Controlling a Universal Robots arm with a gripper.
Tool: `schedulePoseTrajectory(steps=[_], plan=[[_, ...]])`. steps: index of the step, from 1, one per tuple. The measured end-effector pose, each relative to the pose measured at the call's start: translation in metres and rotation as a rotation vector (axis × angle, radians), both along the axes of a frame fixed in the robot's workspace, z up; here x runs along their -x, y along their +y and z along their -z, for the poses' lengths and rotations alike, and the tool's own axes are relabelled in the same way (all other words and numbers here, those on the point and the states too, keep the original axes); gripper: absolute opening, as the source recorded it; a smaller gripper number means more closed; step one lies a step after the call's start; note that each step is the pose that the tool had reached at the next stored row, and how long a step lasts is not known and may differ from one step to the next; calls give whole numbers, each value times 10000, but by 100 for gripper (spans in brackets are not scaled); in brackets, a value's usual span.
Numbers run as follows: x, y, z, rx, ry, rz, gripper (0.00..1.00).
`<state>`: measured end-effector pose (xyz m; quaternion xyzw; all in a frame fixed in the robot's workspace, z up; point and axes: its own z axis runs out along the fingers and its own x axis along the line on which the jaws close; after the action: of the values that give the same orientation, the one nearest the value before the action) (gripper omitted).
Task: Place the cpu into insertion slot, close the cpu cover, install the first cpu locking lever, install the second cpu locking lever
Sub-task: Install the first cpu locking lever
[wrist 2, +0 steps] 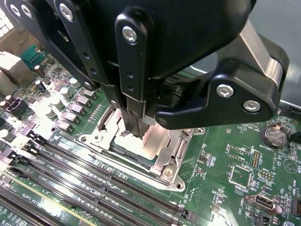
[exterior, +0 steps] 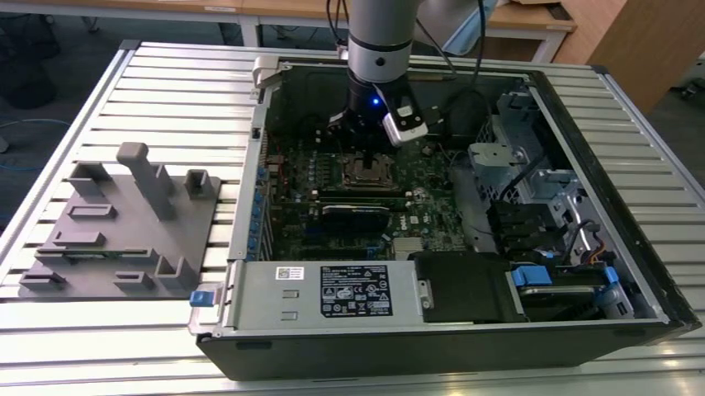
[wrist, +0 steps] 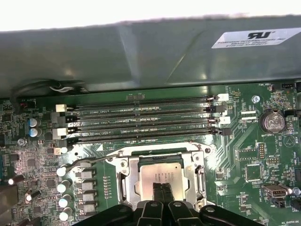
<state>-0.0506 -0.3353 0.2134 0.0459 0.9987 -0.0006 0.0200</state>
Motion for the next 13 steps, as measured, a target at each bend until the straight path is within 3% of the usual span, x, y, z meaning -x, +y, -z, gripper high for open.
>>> schedulePoseTrajectory(steps=[13], plan=[[30,0,-29,-2,-1,0,10]])
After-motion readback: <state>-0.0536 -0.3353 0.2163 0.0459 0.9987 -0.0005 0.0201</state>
